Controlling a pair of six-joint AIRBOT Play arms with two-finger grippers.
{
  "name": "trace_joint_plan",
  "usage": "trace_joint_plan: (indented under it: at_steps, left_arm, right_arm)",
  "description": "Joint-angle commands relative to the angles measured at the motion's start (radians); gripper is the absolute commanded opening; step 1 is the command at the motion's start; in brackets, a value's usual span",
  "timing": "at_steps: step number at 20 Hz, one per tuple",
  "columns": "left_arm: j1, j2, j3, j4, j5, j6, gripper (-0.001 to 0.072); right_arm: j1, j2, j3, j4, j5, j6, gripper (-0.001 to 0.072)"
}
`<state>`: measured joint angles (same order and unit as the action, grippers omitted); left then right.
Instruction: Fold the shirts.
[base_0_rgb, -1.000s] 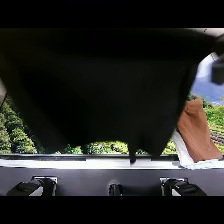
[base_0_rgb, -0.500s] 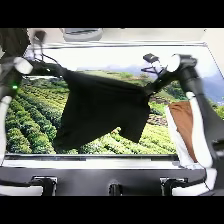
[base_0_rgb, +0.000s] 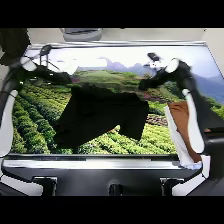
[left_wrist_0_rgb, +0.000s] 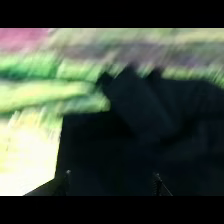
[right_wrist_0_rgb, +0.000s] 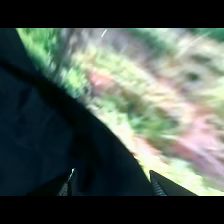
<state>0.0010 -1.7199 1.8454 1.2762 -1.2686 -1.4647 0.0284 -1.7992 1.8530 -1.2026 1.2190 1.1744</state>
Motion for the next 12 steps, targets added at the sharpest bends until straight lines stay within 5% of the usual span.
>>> trace_joint_plan:
  at_steps: [1, 4, 8, 12]
  left_arm:
    - [0.129, 0.048, -0.011, -0.01, -0.386, -0.077, 0.059]
    - [0.22, 0.284, -0.452, -0.01, -0.32, -0.061, 0.0587]
    - [0.311, 0.639, -1.116, -0.074, -0.086, -0.007, 0.0585]
    - [0.346, 0.706, -1.378, -0.246, 0.051, 0.056, 0.0584]
  right_arm:
    - [-0.154, 0.055, 0.037, 0.013, 0.214, -0.064, 0.0565]
    - [-0.245, 0.055, 0.003, 0.013, 0.39, -0.105, 0.0556]
    - [-0.225, 0.055, -0.065, 0.013, 0.41, -0.163, 0.0557]
    - [-0.171, 0.049, -0.089, 0.012, 0.399, -0.177, 0.0557]
